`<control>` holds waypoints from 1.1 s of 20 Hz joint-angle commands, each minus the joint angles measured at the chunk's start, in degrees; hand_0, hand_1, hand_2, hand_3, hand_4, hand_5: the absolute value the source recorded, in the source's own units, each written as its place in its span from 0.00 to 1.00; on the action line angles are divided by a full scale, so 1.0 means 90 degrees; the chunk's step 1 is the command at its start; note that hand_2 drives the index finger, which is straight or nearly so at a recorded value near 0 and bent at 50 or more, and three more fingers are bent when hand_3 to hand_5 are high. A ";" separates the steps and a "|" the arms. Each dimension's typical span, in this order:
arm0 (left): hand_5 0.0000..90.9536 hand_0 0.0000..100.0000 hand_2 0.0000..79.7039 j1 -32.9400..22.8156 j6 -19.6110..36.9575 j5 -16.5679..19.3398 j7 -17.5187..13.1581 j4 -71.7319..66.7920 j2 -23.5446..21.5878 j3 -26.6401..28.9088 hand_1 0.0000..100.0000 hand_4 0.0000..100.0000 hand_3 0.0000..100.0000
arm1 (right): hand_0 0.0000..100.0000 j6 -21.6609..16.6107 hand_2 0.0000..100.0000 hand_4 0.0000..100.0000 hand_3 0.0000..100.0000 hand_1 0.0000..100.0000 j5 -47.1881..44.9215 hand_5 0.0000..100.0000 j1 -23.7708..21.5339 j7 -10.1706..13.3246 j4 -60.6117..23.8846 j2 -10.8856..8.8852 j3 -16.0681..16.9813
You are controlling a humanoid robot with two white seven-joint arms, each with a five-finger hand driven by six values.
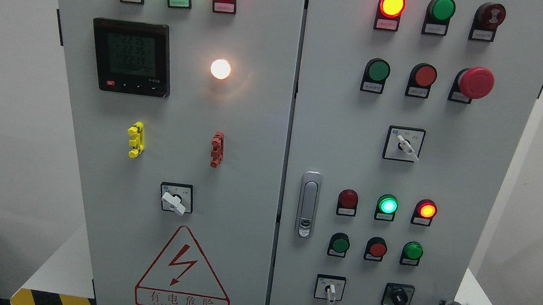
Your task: Flip black knob to close circuit
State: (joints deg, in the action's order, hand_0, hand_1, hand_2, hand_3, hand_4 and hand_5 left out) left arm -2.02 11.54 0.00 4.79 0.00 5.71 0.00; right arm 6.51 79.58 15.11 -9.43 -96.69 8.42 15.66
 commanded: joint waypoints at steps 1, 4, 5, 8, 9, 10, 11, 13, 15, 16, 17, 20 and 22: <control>0.00 0.00 0.00 0.0000 -0.0003 0.0137 0.0005 -0.0137 0.0000 -0.0127 0.00 0.00 0.00 | 0.04 -0.0011 0.76 0.77 0.95 0.17 -0.0005 0.76 -0.0018 -0.0026 0.0011 0.0002 -0.0090; 0.00 0.00 0.00 0.0000 -0.0003 0.0137 0.0005 -0.0137 0.0000 -0.0127 0.00 0.00 0.00 | 0.04 -0.0011 0.76 0.77 0.95 0.17 0.0005 0.76 -0.0018 -0.0026 0.0040 0.0002 -0.0090; 0.00 0.00 0.00 0.0000 -0.0003 0.0137 0.0005 -0.0137 0.0000 -0.0127 0.00 0.00 0.00 | 0.04 -0.0001 0.76 0.76 0.95 0.17 0.0005 0.76 -0.0018 -0.0026 0.0040 0.0002 -0.0099; 0.00 0.00 0.00 0.0000 -0.0003 0.0137 0.0005 -0.0137 0.0000 -0.0127 0.00 0.00 0.00 | 0.04 -0.0001 0.76 0.76 0.95 0.17 -0.0005 0.76 -0.0009 -0.0017 0.0069 0.0002 -0.0119; 0.00 0.00 0.00 0.0000 -0.0003 0.0137 0.0005 -0.0137 0.0000 -0.0127 0.00 0.00 0.00 | 0.04 0.0009 0.76 0.76 0.95 0.17 -0.0014 0.76 -0.0009 -0.0007 0.0069 0.0002 -0.0158; 0.00 0.00 0.00 0.0000 -0.0003 0.0137 0.0005 -0.0137 0.0000 -0.0127 0.00 0.00 0.00 | 0.04 0.0009 0.76 0.76 0.95 0.17 -0.0014 0.76 -0.0009 0.0003 0.0069 0.0002 -0.0177; 0.00 0.00 0.00 0.0000 -0.0003 0.0137 0.0005 -0.0146 0.0000 -0.0127 0.00 0.00 0.00 | 0.04 0.0009 0.76 0.76 0.95 0.17 -0.0024 0.76 -0.0009 0.0003 0.0069 0.0002 -0.0187; 0.00 0.00 0.00 0.0000 -0.0003 0.0137 0.0005 -0.0137 0.0000 -0.0127 0.00 0.00 0.00 | 0.04 0.0028 0.76 0.76 0.95 0.17 -0.0024 0.76 0.0001 0.0003 0.0069 0.0002 -0.0197; 0.00 0.00 0.00 0.0000 -0.0003 0.0137 0.0005 -0.0137 0.0000 -0.0127 0.00 0.00 0.00 | 0.04 0.0019 0.76 0.76 0.95 0.17 -0.0034 0.76 -0.0018 0.0013 0.0060 0.0002 -0.0197; 0.00 0.00 0.00 0.0000 -0.0003 0.0137 0.0005 -0.0137 0.0000 -0.0127 0.00 0.00 0.00 | 0.04 0.0019 0.76 0.76 0.95 0.17 -0.0034 0.76 -0.0028 0.0003 0.0040 0.0011 -0.0197; 0.00 0.00 0.00 0.0000 -0.0003 0.0137 0.0005 -0.0146 0.0000 -0.0127 0.00 0.00 0.00 | 0.04 0.0019 0.76 0.76 0.95 0.17 -0.0044 0.76 -0.0038 0.0013 0.0021 0.0012 -0.0236; 0.00 0.00 0.00 0.0000 -0.0003 0.0137 0.0005 -0.0146 0.0000 -0.0127 0.00 0.00 0.00 | 0.04 0.0067 0.76 0.76 0.95 0.17 -0.0189 0.76 -0.0086 0.0013 -0.0009 0.0002 -0.0460; 0.00 0.00 0.00 0.0000 -0.0003 0.0137 0.0005 -0.0146 0.0000 -0.0127 0.00 0.00 0.00 | 0.04 0.0087 0.76 0.76 0.95 0.17 -0.0229 0.76 -0.0116 0.0013 -0.0086 0.0002 -0.0500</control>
State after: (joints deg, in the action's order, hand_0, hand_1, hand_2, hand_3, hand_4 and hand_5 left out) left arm -2.02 11.54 0.00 4.78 0.00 5.71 0.00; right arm 7.14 78.61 14.62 -9.58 -96.54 8.45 13.68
